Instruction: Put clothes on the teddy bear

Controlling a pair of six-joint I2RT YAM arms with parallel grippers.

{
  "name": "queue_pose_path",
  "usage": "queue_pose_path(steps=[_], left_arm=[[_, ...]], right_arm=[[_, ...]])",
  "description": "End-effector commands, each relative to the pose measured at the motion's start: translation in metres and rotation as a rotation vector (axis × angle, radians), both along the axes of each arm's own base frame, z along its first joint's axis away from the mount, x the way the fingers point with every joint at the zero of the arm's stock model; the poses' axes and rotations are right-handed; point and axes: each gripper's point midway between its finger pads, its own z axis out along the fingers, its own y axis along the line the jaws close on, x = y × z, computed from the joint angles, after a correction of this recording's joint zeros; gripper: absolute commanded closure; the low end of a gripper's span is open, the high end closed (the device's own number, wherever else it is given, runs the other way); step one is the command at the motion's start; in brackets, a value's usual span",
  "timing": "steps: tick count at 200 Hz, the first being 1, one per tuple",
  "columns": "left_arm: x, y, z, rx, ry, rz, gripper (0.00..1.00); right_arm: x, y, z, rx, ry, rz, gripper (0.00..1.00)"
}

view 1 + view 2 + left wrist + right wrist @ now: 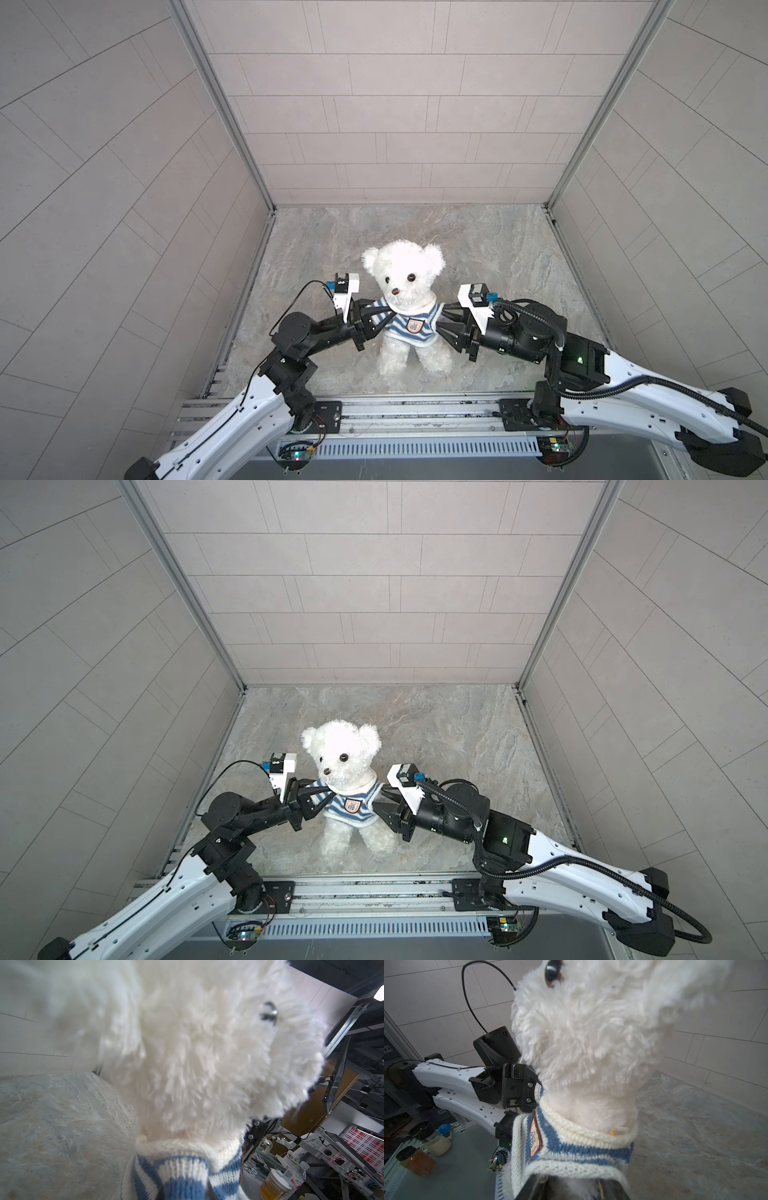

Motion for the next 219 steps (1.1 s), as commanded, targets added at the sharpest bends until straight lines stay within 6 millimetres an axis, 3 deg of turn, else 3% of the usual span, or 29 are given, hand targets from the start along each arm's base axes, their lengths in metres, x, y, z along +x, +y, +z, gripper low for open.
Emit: queue_pose_path(steps=[1, 72, 103, 135, 177, 203, 219], left_arm=[[-0.014, 0.003, 0.026, -0.081, -0.087, -0.034, 1.0], [-0.013, 0.008, 0.028, -0.099, -0.092, -0.008, 1.0], [-0.014, 0.007, 0.029, -0.107, -0.093, -0.018, 1.0], [-0.014, 0.008, 0.03, -0.112, -0.092, -0.013, 1.0], [-0.013, 0.009, 0.028, -0.111, -0.092, -0.008, 1.0], [-0.01, 0.009, 0.024, -0.082, -0.096, 0.021, 1.0], [0.003, 0.014, 0.015, -0.024, -0.084, 0.11, 1.0]], right_arm=[[0.001, 0.001, 0.006, 0.012, 0.004, -0.007, 0.6], [0.002, -0.008, 0.0, 0.024, 0.028, -0.034, 0.51], [0.003, -0.008, -0.001, 0.022, 0.028, -0.037, 0.68], [0.001, -0.005, -0.004, 0.015, 0.039, -0.022, 0.74], [0.002, -0.008, -0.001, 0.025, 0.034, -0.031, 1.0], [0.0, -0.014, 0.006, 0.042, 0.019, -0.036, 1.0], [-0.004, -0.019, 0.011, 0.04, 0.006, -0.032, 1.0]])
